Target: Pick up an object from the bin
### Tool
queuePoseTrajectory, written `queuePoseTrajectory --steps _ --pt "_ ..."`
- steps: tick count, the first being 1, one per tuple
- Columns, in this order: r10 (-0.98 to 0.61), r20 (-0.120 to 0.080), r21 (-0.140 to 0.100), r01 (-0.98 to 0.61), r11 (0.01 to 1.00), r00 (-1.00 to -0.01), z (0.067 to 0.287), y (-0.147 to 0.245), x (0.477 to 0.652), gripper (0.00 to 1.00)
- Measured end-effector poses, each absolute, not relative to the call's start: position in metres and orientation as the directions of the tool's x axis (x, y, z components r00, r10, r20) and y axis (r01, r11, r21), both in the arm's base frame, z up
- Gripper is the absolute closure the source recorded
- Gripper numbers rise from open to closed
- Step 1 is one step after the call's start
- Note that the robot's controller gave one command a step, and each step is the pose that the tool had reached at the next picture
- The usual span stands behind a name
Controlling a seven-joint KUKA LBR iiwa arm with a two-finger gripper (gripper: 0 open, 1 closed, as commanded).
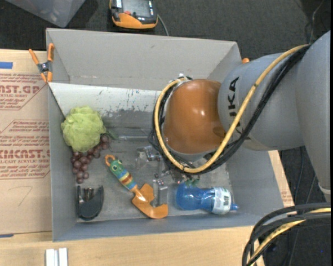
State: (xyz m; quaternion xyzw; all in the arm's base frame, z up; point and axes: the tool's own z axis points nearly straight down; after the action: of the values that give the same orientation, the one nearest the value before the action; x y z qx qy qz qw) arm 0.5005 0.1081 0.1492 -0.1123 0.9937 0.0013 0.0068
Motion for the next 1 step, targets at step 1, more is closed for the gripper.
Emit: queuePoseTrajectory --steps 1 --pt "-0.030 0.007 0.000 -0.030 1.000 -1.000 0.0987 0.0896 0.4797 0.00"
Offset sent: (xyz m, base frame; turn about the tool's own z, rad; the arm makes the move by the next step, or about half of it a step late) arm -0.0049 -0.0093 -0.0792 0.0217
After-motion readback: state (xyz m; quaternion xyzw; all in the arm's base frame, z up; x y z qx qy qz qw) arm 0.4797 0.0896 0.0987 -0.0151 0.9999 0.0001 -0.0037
